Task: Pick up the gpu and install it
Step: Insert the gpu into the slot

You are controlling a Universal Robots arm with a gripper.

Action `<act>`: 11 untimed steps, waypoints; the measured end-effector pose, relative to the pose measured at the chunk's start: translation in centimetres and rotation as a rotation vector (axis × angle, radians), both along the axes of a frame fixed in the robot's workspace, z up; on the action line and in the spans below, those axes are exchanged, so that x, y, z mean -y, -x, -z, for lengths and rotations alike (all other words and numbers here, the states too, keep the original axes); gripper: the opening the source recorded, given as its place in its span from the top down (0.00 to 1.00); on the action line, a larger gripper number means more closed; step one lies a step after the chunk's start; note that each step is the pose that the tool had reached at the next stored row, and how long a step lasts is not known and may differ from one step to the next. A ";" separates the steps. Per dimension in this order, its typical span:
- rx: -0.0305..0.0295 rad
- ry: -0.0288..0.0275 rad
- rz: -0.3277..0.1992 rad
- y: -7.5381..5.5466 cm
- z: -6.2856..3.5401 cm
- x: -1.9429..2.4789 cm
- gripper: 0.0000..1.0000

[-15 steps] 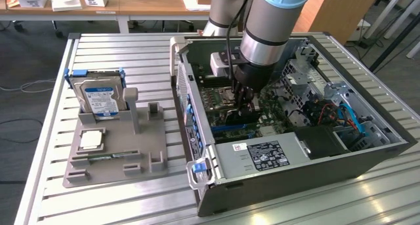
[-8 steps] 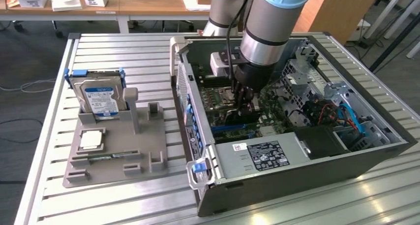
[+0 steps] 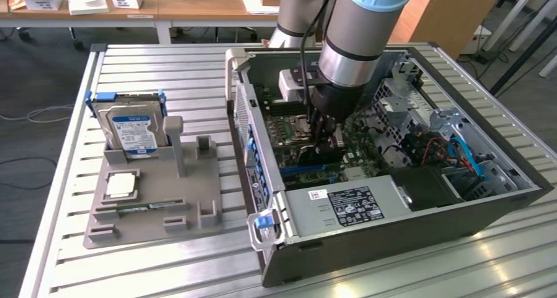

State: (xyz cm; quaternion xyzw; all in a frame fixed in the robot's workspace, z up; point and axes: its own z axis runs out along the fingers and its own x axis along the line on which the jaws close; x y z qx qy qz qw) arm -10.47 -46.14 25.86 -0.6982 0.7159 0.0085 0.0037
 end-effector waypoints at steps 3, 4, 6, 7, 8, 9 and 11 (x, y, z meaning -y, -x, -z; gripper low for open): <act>-0.0001 -0.0006 0.000 0.0 0.20 0.00 0.73; 0.0000 -0.0007 0.000 0.0 0.21 0.00 0.73; 0.0000 -0.0008 0.000 0.0 0.23 0.00 0.73; 0.0000 -0.0007 0.000 0.0 0.22 0.00 0.73; 0.0000 -0.0007 0.000 0.0 0.22 0.00 0.73; -0.0001 -0.0006 0.000 0.0 0.22 0.00 0.73; 0.0000 -0.0008 0.000 0.0 0.27 0.00 0.73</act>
